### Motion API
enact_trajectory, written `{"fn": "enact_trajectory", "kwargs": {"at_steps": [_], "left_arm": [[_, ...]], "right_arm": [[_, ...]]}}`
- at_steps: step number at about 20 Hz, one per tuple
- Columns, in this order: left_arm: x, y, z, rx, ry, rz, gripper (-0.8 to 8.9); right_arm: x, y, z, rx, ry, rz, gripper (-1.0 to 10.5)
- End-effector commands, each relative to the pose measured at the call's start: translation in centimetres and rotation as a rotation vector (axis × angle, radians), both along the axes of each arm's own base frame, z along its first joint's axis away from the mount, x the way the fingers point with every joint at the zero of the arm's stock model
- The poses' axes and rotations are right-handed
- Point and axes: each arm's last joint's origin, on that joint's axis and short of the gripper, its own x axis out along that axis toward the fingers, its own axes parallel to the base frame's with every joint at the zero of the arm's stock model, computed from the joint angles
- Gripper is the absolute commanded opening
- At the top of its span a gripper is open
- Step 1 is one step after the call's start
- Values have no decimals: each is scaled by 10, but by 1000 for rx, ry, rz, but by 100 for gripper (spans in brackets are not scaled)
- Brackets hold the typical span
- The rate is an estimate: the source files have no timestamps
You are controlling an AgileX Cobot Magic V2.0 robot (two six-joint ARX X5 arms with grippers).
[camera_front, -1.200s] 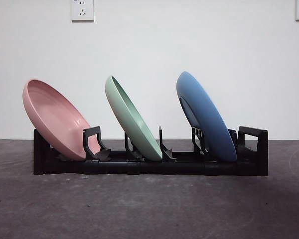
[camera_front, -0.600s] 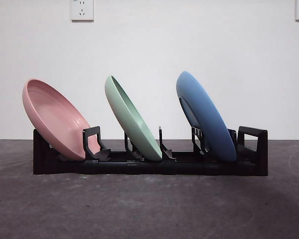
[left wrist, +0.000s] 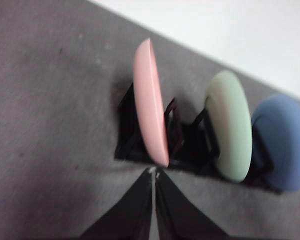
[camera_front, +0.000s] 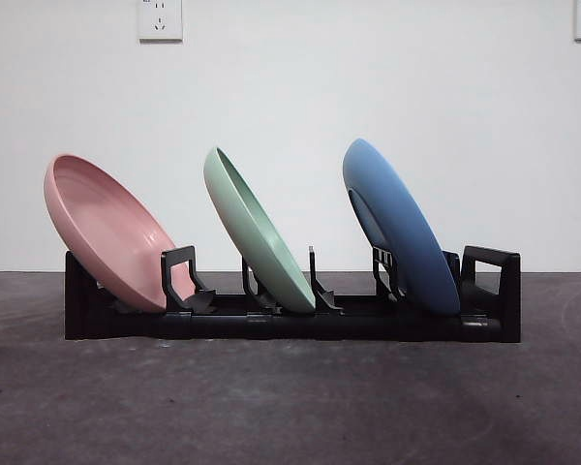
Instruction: Place the plate
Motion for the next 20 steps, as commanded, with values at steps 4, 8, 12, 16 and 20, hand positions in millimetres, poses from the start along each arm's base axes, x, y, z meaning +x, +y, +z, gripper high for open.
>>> {"fn": "enact_trajectory", "kwargs": {"at_steps": [4,8,12,16,20], "left_arm": [[12,0,24,142,89,-80,11],[21,0,31,209,205,-137,11],[32,-1,39,253,330,-199,11],[37,-3,47,273,318,-229,381],[36,-4,49,276,309,-235,406]], "right_arm": [[14,4,27,-14,137,113,14],[28,5,44,-96,240,151,14],[46,7,57,-200,384,174,15],[63,10,60,-295,479,191,172],[70,14,59,-317,511,198,323]]}}
